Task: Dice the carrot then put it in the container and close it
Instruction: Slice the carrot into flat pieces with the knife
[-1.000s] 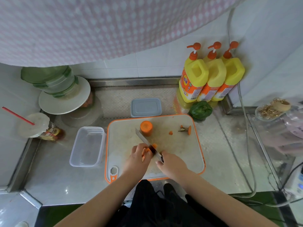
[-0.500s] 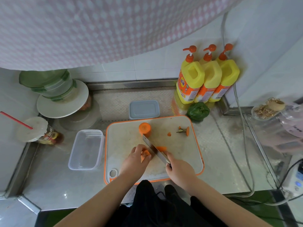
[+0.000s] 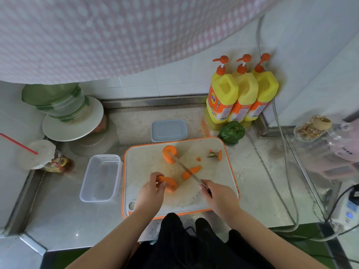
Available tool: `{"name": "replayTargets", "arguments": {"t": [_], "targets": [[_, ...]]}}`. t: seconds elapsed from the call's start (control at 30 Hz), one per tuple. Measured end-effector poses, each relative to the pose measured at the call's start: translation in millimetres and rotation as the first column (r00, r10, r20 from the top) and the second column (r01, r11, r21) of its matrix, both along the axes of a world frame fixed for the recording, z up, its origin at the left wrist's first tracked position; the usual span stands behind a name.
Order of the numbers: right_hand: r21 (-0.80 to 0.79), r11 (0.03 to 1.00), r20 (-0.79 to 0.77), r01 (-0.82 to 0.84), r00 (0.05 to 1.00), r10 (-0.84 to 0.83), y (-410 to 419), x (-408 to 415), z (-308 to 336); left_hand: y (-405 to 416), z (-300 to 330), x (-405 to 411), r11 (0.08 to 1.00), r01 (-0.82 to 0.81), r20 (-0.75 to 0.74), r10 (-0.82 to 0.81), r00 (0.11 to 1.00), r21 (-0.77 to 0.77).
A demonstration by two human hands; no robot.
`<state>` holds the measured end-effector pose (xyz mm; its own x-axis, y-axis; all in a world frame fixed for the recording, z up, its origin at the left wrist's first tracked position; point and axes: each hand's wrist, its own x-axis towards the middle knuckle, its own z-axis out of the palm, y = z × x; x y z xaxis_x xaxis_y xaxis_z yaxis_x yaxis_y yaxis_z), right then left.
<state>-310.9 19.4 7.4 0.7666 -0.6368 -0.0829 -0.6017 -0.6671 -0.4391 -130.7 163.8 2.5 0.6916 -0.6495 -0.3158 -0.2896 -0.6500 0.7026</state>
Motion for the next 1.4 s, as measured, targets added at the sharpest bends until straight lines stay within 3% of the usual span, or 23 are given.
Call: {"name": "replayTargets", "arguments": {"t": [0.1,0.2,0.3,0.4,0.57,0.73,0.8,0.93,1.03,1.13,1.4], "targets": [[-0.041,0.999,0.079,-0.004,0.997,0.008,0.2,0.1,-3.1,2.0,-5.4,7.9,0.969,-0.245,-0.226,0.229,0.947,-0.044],[-0.040,0.999,0.072,-0.032,0.997,0.035,0.2,3.6,-2.9,3.5,-11.1,14.1,0.928,-0.371,-0.439,0.352,0.827,0.047],[0.046,0.993,-0.101,-0.105,0.989,0.109,0.6,9.1,-1.0,5.7,-13.0,20.0,0.900,-0.423,-0.529,0.413,0.741,0.108],[0.115,0.988,-0.272,-0.099,0.954,0.127,2.3,18.3,0.2,3.0,-14.4,27.7,0.891,-0.428,-0.523,0.439,0.731,0.149],[0.238,0.970,-0.383,-0.048,0.913,0.139,2.6,33.8,-2.6,-4.3,-18.7,30.7,0.920,-0.348,-0.348,0.390,0.852,0.179],[0.284,0.959,-0.396,-0.025,0.907,0.141,-0.1,41.6,0.6,3.5,-24.5,22.6,0.971,-0.149,-0.128,0.175,0.976,0.189],[0.295,0.955,-0.391,-0.021,0.909,0.141,-0.3,41.6,1.0,5.9,-24.3,13.6,0.973,-0.064,0.024,0.061,0.998,0.221],[0.302,0.953,-0.370,-0.024,0.918,0.141,1.7,38.9,0.1,8.0,-25.3,3.4,0.980,0.169,0.272,-0.191,0.943,0.104],[0.274,0.962,-0.358,-0.001,0.928,0.103,4.0,37.3,1.7,9.5,-40.8,3.3,0.938,0.344,0.448,-0.321,0.834,0.031],[0.256,0.966,-0.354,0.047,0.934,0.049,3.2,37.1,3.0,6.1,-41.4,2.6,0.924,0.378,0.522,-0.349,0.779,0.054],[0.314,0.949,-0.404,0.014,0.907,0.120,6.7,41.3,6.0,8.3,-52.3,2.0,0.913,0.401,0.649,-0.257,0.716,-0.080]]}}
